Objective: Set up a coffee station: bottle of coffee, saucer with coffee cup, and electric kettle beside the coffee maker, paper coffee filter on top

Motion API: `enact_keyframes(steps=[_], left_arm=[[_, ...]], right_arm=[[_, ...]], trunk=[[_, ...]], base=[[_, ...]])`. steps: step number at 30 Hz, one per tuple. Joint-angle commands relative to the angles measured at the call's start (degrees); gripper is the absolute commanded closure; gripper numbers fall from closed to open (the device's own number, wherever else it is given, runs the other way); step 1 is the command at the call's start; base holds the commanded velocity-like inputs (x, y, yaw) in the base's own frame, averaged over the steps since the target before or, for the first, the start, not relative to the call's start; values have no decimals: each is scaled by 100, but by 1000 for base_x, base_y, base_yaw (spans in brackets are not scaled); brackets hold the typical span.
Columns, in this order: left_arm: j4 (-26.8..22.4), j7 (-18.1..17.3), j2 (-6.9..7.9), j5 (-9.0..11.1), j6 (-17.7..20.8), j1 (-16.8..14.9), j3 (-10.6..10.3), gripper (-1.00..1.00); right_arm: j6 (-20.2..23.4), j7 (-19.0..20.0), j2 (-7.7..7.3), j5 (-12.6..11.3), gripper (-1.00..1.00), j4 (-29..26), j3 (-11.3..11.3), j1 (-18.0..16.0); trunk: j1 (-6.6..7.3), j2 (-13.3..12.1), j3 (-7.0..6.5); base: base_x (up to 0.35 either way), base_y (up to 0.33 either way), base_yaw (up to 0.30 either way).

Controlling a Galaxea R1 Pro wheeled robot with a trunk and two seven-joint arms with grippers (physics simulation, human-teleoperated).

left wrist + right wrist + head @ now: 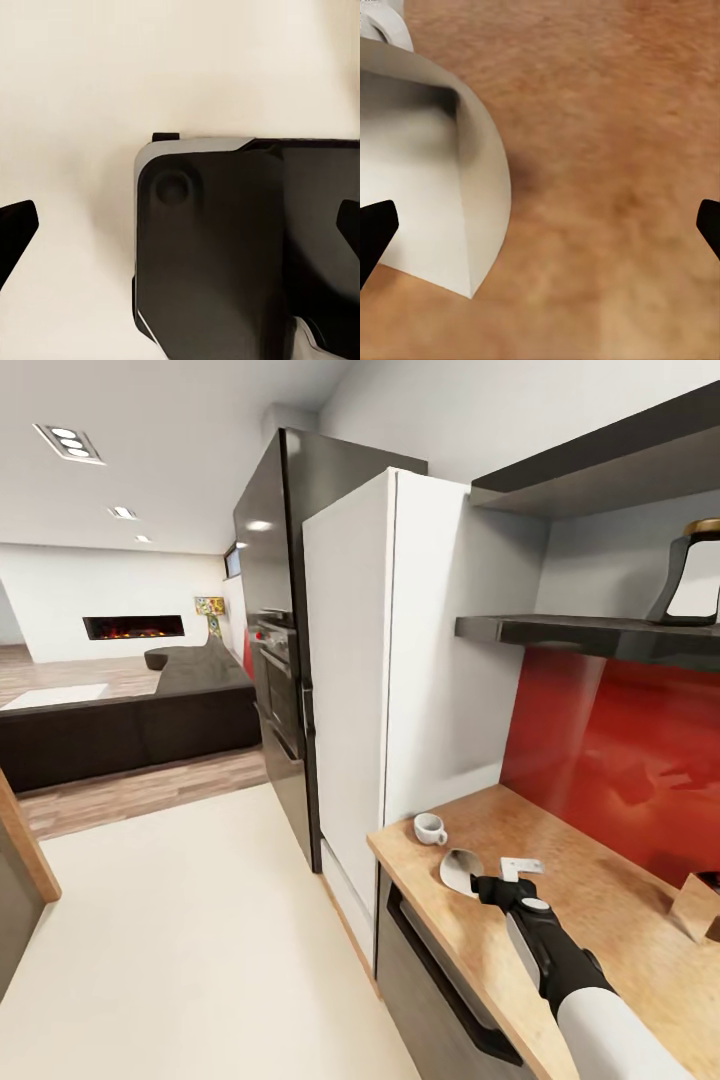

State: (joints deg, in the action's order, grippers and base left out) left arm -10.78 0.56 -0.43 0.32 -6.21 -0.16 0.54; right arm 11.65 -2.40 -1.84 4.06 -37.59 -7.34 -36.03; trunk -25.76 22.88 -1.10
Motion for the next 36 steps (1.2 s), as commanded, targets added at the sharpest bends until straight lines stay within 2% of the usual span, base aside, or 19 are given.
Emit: enact_keyframes(steps=[1, 8, 16, 36], left_arm=[[6, 6, -1, 3, -20, -2, 4, -100], [6, 6, -1, 3, -13, -2, 2, -100], [6, 6, -4, 3, -11, -2, 7, -100], [6, 6, -9, 3, -11, -1, 7, -100]], right_arm=[[27, -5, 1, 42, -100, -6, -5, 0], [22, -14, 6, 36, -100, 1, -5, 0], [-4, -15, 7, 35, -100, 193, -6, 0], [-14, -15, 0, 41, -100, 344, -13, 0]], trunk=[[-2, 4, 2], [-2, 4, 2], [-2, 4, 2], [-2, 4, 2]], base=[[4, 0, 0], [34, 0, 0], [242, 0, 0], [49, 0, 0]])
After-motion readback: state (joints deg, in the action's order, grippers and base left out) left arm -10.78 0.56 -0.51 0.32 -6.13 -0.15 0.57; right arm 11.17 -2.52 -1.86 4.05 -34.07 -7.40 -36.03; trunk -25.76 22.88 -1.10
